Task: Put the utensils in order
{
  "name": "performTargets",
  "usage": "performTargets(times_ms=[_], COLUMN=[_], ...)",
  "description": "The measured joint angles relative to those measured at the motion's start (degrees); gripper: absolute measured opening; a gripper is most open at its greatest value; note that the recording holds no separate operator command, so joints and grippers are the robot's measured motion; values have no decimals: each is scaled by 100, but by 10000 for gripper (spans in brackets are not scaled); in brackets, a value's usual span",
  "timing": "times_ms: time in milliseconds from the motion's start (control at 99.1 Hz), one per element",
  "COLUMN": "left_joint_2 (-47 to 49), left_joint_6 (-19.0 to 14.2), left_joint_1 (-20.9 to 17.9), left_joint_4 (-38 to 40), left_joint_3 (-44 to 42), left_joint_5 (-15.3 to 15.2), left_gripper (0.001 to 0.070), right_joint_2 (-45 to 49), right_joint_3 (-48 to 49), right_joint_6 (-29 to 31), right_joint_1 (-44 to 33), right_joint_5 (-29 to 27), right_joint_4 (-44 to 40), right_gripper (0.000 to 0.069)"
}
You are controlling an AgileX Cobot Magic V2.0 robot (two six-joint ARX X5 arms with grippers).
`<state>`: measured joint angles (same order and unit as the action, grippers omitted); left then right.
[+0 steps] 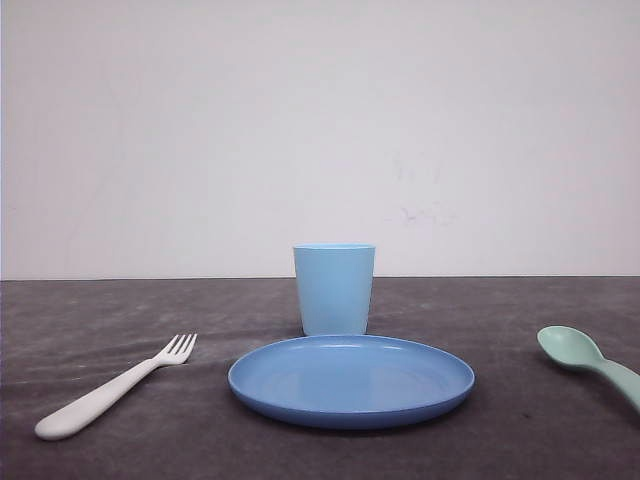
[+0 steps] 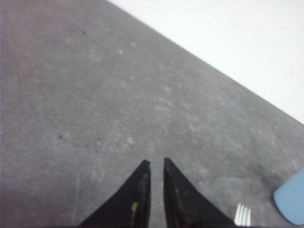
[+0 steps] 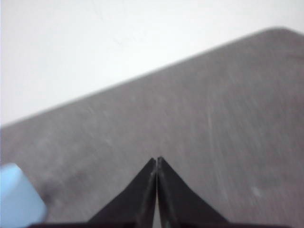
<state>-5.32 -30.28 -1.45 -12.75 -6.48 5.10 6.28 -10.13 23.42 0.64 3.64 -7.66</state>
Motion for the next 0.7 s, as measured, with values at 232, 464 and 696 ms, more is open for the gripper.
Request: performTargets(times_ms=[232,464,696], left_joint_2=[-1453,-3102,-3783], left_joint_6=[411,1204,1469], left_joint_1=[0,72,337], left_joint_4=[28,-984,-1510], left_joint_3=[-1751,-3565,-4006], left_joint_5=[81,87,308], left_gripper=[24,24,32], right_joint_2=[1694,2920,3342], right_joint_3=[-1954,-3451,-3707], right_joint_6=[-671,-1379,-1574], right_joint_1=[11,262,564], right_joint_5=[90,85,90], right_joint_4=[-824,-1714,-2059], right_gripper=[2,2,7])
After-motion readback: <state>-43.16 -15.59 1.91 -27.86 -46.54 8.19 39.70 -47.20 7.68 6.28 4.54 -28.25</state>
